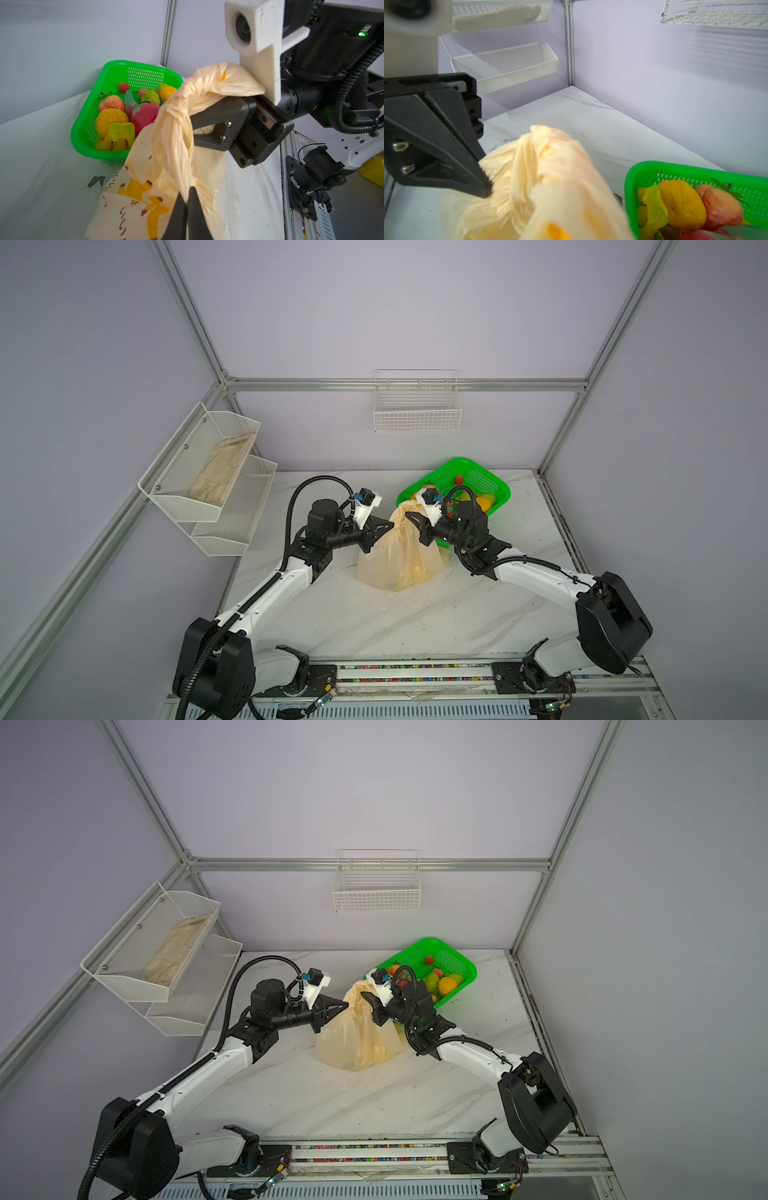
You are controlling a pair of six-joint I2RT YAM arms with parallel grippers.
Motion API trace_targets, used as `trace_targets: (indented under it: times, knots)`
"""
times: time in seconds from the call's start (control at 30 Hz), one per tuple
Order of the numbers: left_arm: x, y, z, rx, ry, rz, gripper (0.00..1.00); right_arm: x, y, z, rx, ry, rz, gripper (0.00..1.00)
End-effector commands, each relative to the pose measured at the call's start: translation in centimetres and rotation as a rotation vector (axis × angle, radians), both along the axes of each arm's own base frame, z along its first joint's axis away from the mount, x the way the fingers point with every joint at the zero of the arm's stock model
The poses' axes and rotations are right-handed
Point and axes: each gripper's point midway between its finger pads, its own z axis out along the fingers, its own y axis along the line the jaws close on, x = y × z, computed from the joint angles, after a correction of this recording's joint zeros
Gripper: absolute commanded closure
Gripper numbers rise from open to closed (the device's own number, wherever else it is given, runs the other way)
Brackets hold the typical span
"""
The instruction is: Place the fake fruits into the plastic bag and tie a complex knot
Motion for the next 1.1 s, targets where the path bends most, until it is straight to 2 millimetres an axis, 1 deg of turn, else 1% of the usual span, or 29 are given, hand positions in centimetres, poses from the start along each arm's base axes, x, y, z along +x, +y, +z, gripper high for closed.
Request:
trace_targets:
  times: [0.0,0.13,0.3,0.4,0.57,0.67,0.77,0.97,1.07]
  knots:
    - [-0.9,-0.3,2.3,-0.088,-0.043,-0.028,1.0,0.1,-0.4,0.6,-0.04,-0.054,-0.049,1.0]
    - [-0.3,0.1,2.3,-0.103,-0.017,0.019,1.0,-0.6,0.0,0.3,-0.068,-0.074,-0.029,1.0]
    - [0.9,0.8,1.9,-0.074,-0.003,0.095,1.0,-1.7,-0.2,0.3,-0.094,-0.109,0.009,1.0]
    - [1.4,1.1,1.8,-0.063,0.008,0.122,1.0,-1.9,-0.4,0.3,-0.119,-0.119,0.014,1.0]
    - [1.1,0.4,2.7,-0.104,0.03,0.077,1.0,-0.7,-0.7,-0.7,-0.178,-0.113,-0.044,1.0]
    - [0.8,0.0,3.4,-0.143,0.05,0.05,1.0,-0.1,-0.5,-1.0,-0.199,-0.11,-0.084,1.0]
    - [0.6,-0.3,3.6,-0.161,0.062,0.032,1.0,0.4,-0.2,-1.2,-0.201,-0.105,-0.126,1.0]
    - [-0.1,-2.0,2.2,-0.147,0.101,-0.017,1.0,1.4,0.7,-0.4,-0.121,-0.074,-0.202,1.0]
    - [-0.4,-2.8,1.4,-0.138,0.11,-0.027,1.0,1.9,0.9,0.2,-0.044,-0.043,-0.232,1.0]
